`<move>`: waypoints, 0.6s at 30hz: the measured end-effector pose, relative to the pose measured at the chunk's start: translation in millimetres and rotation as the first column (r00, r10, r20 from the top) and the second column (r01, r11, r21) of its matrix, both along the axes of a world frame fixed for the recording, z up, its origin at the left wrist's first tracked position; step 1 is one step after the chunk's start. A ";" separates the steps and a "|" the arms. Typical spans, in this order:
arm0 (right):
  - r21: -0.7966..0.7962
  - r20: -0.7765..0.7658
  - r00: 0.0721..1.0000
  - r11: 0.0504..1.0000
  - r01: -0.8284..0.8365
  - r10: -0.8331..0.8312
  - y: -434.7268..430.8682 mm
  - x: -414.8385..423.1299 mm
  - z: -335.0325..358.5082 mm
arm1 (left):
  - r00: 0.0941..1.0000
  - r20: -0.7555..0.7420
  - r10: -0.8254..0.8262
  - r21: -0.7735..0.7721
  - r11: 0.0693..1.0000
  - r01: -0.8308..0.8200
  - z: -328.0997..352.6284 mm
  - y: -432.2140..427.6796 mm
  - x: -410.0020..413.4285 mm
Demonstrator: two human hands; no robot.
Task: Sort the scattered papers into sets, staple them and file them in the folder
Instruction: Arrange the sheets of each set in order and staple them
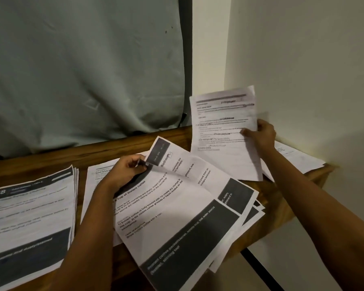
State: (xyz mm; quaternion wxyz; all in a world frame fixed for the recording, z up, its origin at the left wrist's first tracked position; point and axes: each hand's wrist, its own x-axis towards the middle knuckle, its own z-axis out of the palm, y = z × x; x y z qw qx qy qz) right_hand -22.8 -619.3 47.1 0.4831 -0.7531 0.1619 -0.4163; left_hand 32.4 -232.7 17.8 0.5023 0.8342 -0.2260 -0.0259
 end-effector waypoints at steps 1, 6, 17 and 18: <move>0.044 0.036 0.999 0.999 0.027 -0.029 -0.1 0.5 1.8 | 1.000 -0.006 -0.009 -0.001 1.000 0.009 -0.4 1.8 0.3; 0.231 0.094 0.994 0.973 0.027 -0.049 -2.2 0.1 7.0 | 0.998 -0.051 -0.024 0.014 1.000 0.025 -2.2 4.3 0.6; 0.361 0.032 0.992 0.924 -0.127 0.124 -3.3 6.3 -3.7 | 0.998 -0.056 -0.009 -0.026 1.000 0.007 -3.7 1.7 -0.1; 0.347 0.014 0.989 0.927 -0.143 0.148 -2.3 5.6 -3.8 | 0.999 -0.054 0.001 -0.034 0.999 -0.003 -3.8 1.0 -0.4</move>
